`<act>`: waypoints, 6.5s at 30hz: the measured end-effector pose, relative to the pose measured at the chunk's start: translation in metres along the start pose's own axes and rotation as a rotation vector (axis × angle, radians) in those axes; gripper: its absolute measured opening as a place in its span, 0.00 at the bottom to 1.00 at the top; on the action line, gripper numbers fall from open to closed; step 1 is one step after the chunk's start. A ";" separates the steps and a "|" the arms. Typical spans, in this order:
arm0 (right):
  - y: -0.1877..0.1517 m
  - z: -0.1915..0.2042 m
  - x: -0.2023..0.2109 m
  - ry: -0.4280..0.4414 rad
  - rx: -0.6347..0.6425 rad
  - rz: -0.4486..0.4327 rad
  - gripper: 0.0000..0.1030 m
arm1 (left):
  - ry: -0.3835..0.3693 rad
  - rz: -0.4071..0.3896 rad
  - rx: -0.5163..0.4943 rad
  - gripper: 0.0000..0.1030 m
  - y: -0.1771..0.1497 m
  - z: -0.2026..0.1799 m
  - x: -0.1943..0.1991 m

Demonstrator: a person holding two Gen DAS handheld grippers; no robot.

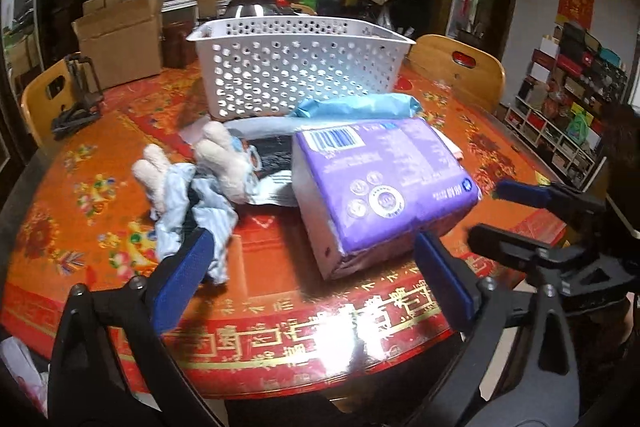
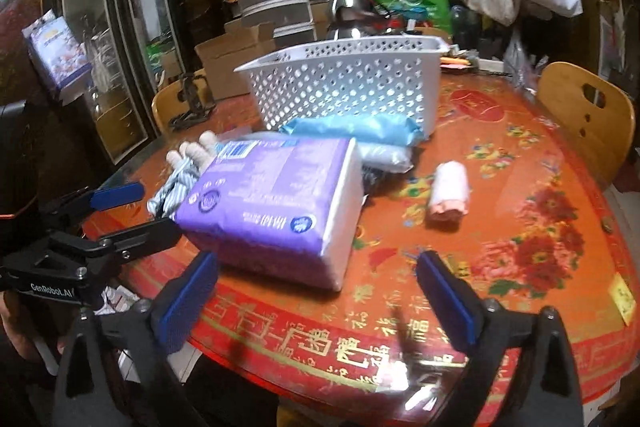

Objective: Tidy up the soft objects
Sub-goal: 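Reach the right tool to the purple tissue pack and close on it, then lift the purple tissue pack and lower it into the white basket, then open the right tool, withdraw, and close on the white plush toy, then carry the white plush toy into the basket and release it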

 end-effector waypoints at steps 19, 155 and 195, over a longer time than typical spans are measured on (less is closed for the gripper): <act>-0.007 0.020 -0.025 0.048 0.080 0.010 0.53 | -0.094 0.047 -0.093 0.36 -0.017 -0.025 -0.034; 0.051 0.102 -0.065 -0.013 -0.020 -0.017 0.77 | 0.043 -0.094 0.161 0.85 0.040 0.164 0.033; 0.070 0.149 -0.076 0.021 0.125 -0.067 0.12 | -0.153 -0.095 0.144 0.13 0.044 0.150 -0.005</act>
Point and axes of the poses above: each gripper's, at about its wrist camera, not at the fingertips, and x roughly against the way its jaws point, z to its left, y to its top, the point moved 10 cm from there along -x, roughly the way its jaws point, and after that the axes turned 14 degrees about -y, right-handed, at the moved point
